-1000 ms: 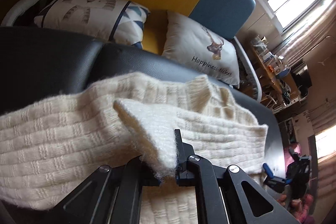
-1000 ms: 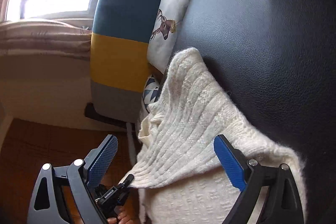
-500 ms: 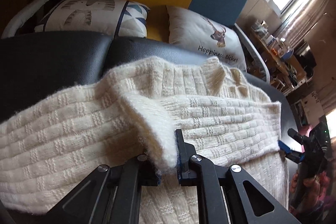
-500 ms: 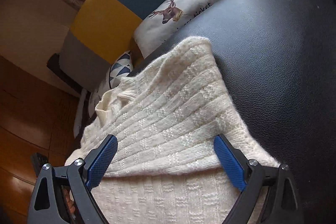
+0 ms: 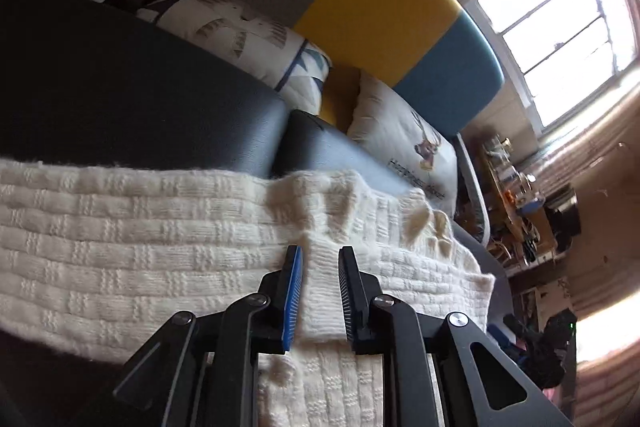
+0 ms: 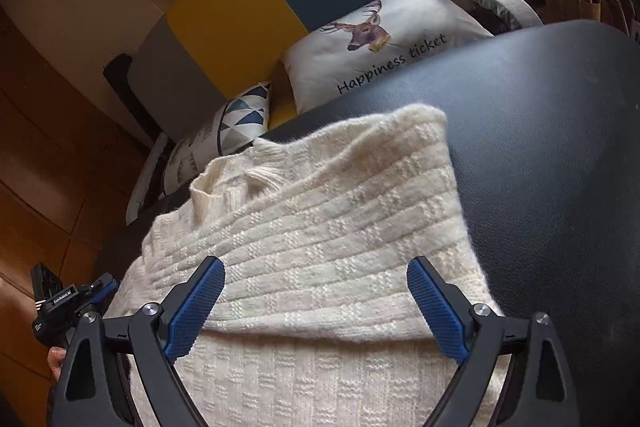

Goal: Fold clothes

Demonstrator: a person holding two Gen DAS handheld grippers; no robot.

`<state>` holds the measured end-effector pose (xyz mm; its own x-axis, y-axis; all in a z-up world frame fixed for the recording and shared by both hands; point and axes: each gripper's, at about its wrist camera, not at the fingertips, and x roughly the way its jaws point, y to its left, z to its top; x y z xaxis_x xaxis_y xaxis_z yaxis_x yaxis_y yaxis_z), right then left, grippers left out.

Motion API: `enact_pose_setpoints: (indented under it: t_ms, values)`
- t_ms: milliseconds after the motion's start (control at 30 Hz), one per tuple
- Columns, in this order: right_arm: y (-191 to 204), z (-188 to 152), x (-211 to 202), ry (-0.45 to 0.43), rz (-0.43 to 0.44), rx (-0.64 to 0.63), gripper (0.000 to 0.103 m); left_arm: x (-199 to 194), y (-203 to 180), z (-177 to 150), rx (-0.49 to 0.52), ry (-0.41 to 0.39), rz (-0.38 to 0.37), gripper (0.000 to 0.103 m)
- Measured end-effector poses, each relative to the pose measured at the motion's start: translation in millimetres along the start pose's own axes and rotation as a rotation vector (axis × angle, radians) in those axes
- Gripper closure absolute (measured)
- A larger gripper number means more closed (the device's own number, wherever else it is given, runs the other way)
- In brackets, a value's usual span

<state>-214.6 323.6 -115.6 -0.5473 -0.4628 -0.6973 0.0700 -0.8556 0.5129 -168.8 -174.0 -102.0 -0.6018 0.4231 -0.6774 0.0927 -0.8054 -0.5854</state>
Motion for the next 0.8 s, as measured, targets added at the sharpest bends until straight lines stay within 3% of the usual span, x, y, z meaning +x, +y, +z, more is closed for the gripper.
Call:
enact_pose_setpoints:
  t_ms: [67, 133, 200, 233, 267, 367, 467, 600, 700, 800]
  values:
    - [-3.0, 1.9, 4.9, 0.007, -0.015, 0.004, 0.008, 18.1, -12.5, -5.2, 0.061, 0.043, 0.033, 0.085]
    - [-10.1, 2.0, 10.4, 0.015, -0.036, 0.02, 0.008, 42.8, -15.4, -7.3, 0.1, 0.093, 0.112, 0.083]
    - [-25.6, -3.3, 19.1, 0.035, -0.08, 0.04, 0.015, 61.2, -16.7, -6.8, 0.123, 0.123, 0.164, 0.087]
    - [-30.3, -6.3, 19.1, 0.021, -0.075, 0.031, 0.021, 61.4, -16.7, -2.3, 0.109, 0.124, 0.169, 0.087]
    - [-32.6, -8.8, 16.8, 0.002, -0.062, 0.014, 0.022, 59.3, -19.2, 2.7, 0.096, 0.128, 0.183, 0.087]
    - [-34.9, -16.3, 12.8, -0.039, -0.032, -0.042, 0.022, 46.8, -51.5, 11.9, 0.126, 0.095, 0.068, 0.087]
    - [-34.2, -24.3, 8.5, -0.081, -0.012, -0.073, 0.022, 60.0, -110.5, 16.3, 0.23, 0.138, -0.087, 0.081]
    - [-42.0, -26.7, 2.4, -0.109, 0.058, -0.036, 0.021, 125.1, -214.9, 6.9, 0.434, 0.308, -0.216, 0.074]
    - [-50.2, -27.0, -0.1, -0.123, 0.115, 0.002, 0.021, 176.2, -281.3, -5.5, 0.568, 0.416, -0.267, 0.072]
    - [-53.8, -27.1, -1.1, -0.13, 0.145, 0.019, 0.021, 218.9, -322.1, -13.3, 0.63, 0.495, -0.289, 0.067]
